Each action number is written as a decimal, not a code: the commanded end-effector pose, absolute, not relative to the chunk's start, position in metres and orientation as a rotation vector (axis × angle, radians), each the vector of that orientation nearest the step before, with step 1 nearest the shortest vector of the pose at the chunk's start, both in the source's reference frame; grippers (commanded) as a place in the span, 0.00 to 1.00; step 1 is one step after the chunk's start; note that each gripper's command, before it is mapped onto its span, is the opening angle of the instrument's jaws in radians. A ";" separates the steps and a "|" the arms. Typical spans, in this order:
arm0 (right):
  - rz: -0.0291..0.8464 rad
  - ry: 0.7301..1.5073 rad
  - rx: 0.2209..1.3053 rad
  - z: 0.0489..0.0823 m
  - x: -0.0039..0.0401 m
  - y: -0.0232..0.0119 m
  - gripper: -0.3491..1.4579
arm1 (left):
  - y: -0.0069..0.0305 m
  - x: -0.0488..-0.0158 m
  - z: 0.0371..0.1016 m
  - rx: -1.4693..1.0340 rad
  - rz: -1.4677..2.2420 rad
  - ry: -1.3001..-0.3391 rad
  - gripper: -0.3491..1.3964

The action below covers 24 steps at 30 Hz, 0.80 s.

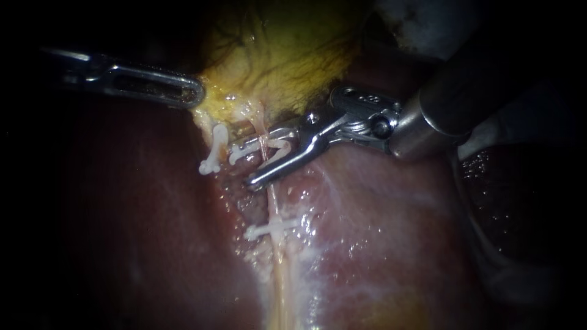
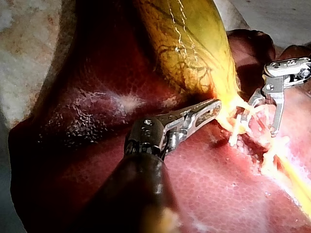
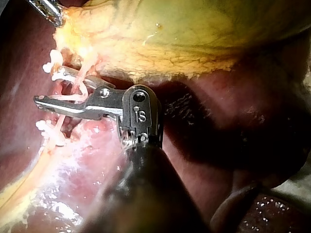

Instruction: Clipping second clip right tube

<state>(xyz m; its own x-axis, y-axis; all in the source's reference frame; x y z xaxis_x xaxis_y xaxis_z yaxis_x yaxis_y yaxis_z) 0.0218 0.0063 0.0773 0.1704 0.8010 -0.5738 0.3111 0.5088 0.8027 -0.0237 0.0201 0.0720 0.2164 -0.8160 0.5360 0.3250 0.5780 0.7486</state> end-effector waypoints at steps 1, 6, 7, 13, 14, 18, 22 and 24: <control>0.458 1.411 1.046 0.0772 0.0218 0.0063 0.46 | 0.0201 -0.0238 0.0720 0.547 -0.847 -1.081 0.00; 0.458 1.411 1.046 0.0772 0.0218 0.0063 0.46 | 0.0201 -0.0238 0.0720 0.547 -0.847 -1.081 0.00; 0.458 1.411 1.046 0.0772 0.0218 0.0063 0.46 | 0.0201 -0.0238 0.0720 0.547 -0.847 -1.081 0.00; 0.456 1.411 1.046 0.0770 0.0218 0.0058 0.46 | 0.0200 -0.0237 0.0719 0.547 -0.847 -1.081 0.00; 0.455 1.411 1.045 0.0770 0.0219 0.0056 0.46 | 0.0200 -0.0237 0.0719 0.550 -0.845 -1.082 0.00; 0.450 1.410 1.043 0.0771 0.0220 0.0045 0.46 | 0.0200 -0.0237 0.0719 0.552 -0.843 -1.082 0.00; 0.469 1.392 1.067 0.0772 0.0221 0.0032 0.46 | 0.0200 -0.0237 0.0719 0.553 -0.843 -1.082 0.00; 0.479 1.383 1.078 0.0773 0.0221 0.0026 0.46 | 0.0200 -0.0236 0.0719 0.552 -0.843 -1.085 0.00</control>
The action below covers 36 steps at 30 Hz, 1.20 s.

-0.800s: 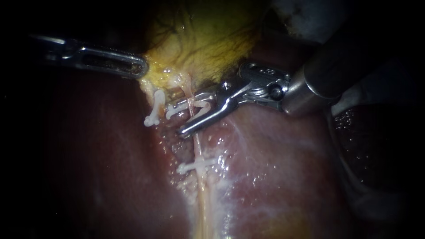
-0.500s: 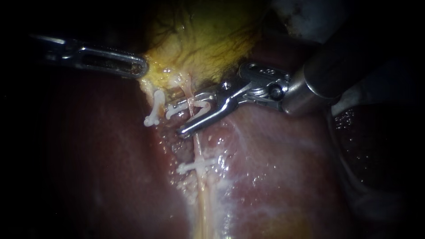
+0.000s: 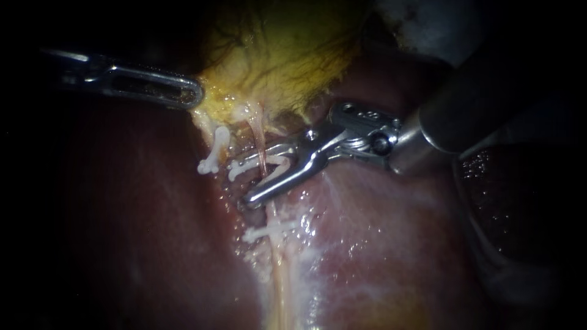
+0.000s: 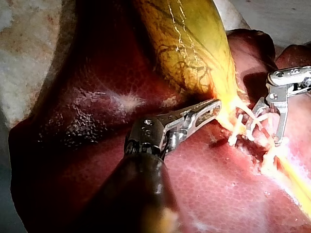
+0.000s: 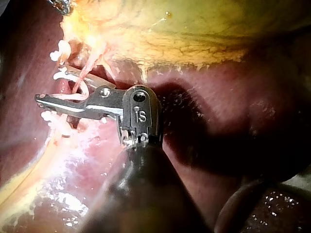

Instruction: Clipping second clip right tube

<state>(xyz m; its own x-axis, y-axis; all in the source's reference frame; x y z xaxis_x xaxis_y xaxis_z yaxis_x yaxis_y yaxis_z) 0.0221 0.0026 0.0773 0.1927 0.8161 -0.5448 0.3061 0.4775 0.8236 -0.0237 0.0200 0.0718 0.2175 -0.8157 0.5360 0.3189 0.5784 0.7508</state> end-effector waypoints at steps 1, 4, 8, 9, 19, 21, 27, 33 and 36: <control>0.487 1.377 1.086 0.0773 0.0221 0.0023 0.46 | 0.0200 -0.0236 0.0719 0.552 -0.843 -1.085 0.00; 0.500 1.365 1.102 0.0773 0.0221 0.0015 0.46 | 0.0200 -0.0236 0.0718 0.555 -0.841 -1.086 0.00; 0.519 1.349 1.119 0.0773 0.0221 0.0005 0.46 | 0.0200 -0.0236 0.0718 0.555 -0.841 -1.086 0.00; 0.520 1.346 1.125 0.0772 0.0221 0.0002 0.46 | 0.0200 -0.0236 0.0718 0.555 -0.841 -1.086 0.00; 0.530 1.313 1.174 0.0774 0.0221 -0.0018 0.46 | 0.0200 -0.0236 0.0719 0.558 -0.839 -1.086 0.00; 0.528 1.304 1.187 0.0775 0.0220 -0.0023 0.45 | 0.0199 -0.0236 0.0719 0.558 -0.840 -1.086 0.00; 0.516 1.285 1.228 0.0776 0.0221 -0.0038 0.45 | 0.0199 -0.0236 0.0719 0.558 -0.839 -1.086 0.00; 0.530 1.296 1.252 0.0774 0.0222 -0.0040 0.44 | 0.0199 -0.0237 0.0719 0.560 -0.838 -1.087 0.00; 0.532 1.304 1.256 0.0774 0.0222 -0.0040 0.43 | 0.0199 -0.0237 0.0719 0.560 -0.838 -1.087 0.00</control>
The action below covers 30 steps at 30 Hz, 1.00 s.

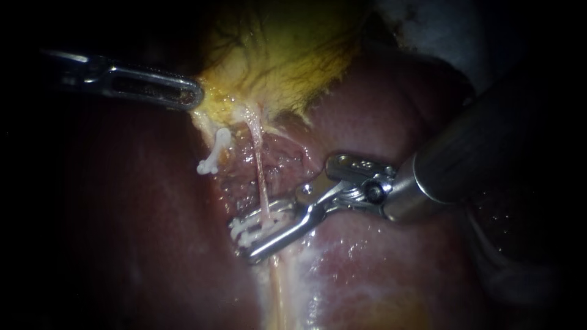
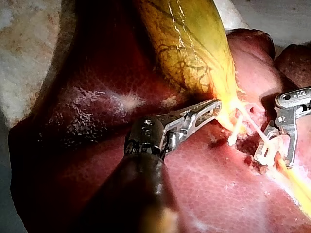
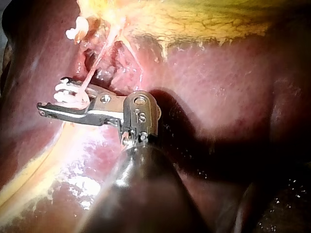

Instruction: Clipping second clip right tube

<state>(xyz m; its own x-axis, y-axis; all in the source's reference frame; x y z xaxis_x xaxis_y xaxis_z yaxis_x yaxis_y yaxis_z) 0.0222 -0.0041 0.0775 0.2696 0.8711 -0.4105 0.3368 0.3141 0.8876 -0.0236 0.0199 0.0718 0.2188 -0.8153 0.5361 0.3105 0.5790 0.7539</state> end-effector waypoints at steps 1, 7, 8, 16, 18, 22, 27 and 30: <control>0.532 1.307 1.257 0.0774 0.0222 -0.0040 0.43 | 0.0199 -0.0237 0.0719 0.560 -0.838 -1.087 0.00; 0.555 1.311 1.280 0.0774 0.0223 -0.0039 0.40 | 0.0198 -0.0237 0.0718 0.560 -0.838 -1.087 0.00; 0.558 1.312 1.278 0.0774 0.0223 -0.0039 0.38 | 0.0198 -0.0237 0.0718 0.560 -0.838 -1.087 0.00; 0.601 1.303 1.275 0.0776 0.0222 -0.0035 0.32 | 0.0198 -0.0237 0.0718 0.560 -0.838 -1.087 0.00; 0.609 1.300 1.276 0.0777 0.0222 -0.0034 0.30 | 0.0198 -0.0237 0.0718 0.560 -0.838 -1.087 0.00; 0.616 1.290 1.284 0.0778 0.0222 -0.0033 0.25 | 0.0198 -0.0237 0.0718 0.560 -0.838 -1.087 0.00; 0.656 1.252 1.314 0.0779 0.0221 -0.0031 0.14 | 0.0198 -0.0237 0.0718 0.560 -0.838 -1.087 0.00; 0.674 1.235 1.327 0.0781 0.0220 -0.0031 0.03 | 0.0198 -0.0237 0.0718 0.560 -0.838 -1.087 0.00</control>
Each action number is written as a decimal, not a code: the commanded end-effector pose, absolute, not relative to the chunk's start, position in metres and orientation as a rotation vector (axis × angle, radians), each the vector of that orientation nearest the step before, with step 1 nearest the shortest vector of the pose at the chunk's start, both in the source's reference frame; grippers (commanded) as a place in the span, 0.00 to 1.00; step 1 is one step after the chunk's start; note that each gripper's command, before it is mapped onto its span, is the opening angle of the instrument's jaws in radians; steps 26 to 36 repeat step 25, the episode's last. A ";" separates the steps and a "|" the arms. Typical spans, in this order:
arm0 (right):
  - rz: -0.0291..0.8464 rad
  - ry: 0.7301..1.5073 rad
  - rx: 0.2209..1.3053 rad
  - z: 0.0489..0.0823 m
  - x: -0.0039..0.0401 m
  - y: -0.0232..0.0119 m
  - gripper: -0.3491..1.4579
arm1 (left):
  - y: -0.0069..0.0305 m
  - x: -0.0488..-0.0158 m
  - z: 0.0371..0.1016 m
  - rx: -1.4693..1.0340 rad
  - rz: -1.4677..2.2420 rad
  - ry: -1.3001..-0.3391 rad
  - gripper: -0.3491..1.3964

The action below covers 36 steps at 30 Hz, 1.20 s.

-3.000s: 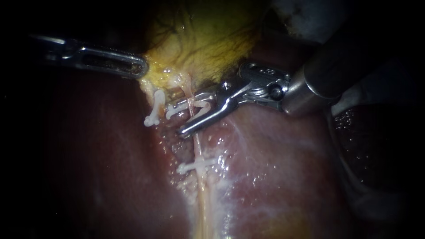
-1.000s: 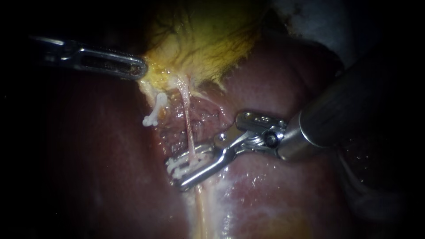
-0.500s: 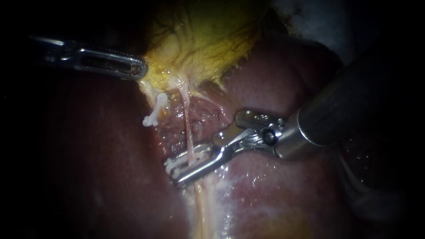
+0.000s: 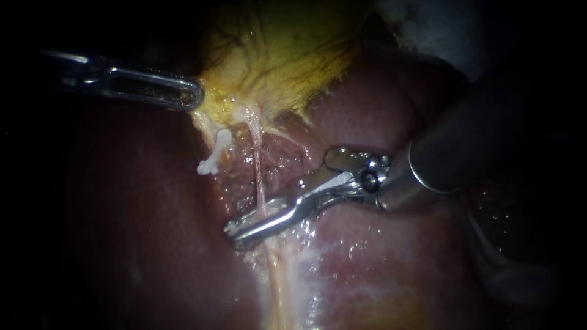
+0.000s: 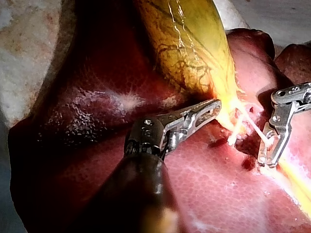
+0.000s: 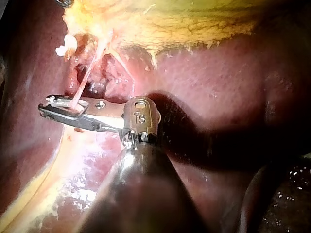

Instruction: Clipping second clip right tube

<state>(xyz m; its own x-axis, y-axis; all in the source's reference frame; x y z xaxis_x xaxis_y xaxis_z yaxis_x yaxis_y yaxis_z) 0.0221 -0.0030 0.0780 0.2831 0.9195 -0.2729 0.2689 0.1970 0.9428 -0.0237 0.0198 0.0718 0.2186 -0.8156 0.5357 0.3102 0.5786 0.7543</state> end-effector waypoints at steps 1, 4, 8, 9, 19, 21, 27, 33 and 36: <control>0.674 1.235 1.327 0.0781 0.0220 -0.0030 0.00 | 0.0198 -0.0237 0.0718 0.560 -0.838 -1.087 0.00; 0.698 1.214 1.342 0.0783 0.0220 -0.0029 0.00 | 0.0198 -0.0237 0.0717 0.560 -0.838 -1.087 0.00; 0.698 1.195 1.360 0.0785 0.0219 -0.0027 0.00 | 0.0198 -0.0237 0.0717 0.560 -0.838 -1.087 0.00; 0.696 1.194 1.360 0.0786 0.0219 -0.0028 0.00 | 0.0198 -0.0237 0.0717 0.560 -0.838 -1.087 0.00; 0.673 1.185 1.374 0.0785 0.0219 -0.0030 0.00 | 0.0197 -0.0237 0.0717 0.560 -0.838 -1.087 0.00; 0.673 1.185 1.374 0.0785 0.0219 -0.0030 0.00 | 0.0197 -0.0237 0.0717 0.560 -0.838 -1.087 0.00; 0.672 1.185 1.374 0.0785 0.0219 -0.0031 0.00 | 0.0197 -0.0237 0.0717 0.560 -0.838 -1.087 0.00; 0.672 1.185 1.374 0.0785 0.0219 -0.0031 0.00 | 0.0197 -0.0237 0.0717 0.560 -0.838 -1.087 0.00; 0.672 1.185 1.374 0.0785 0.0219 -0.0031 0.00 | 0.0197 -0.0237 0.0717 0.560 -0.838 -1.087 0.00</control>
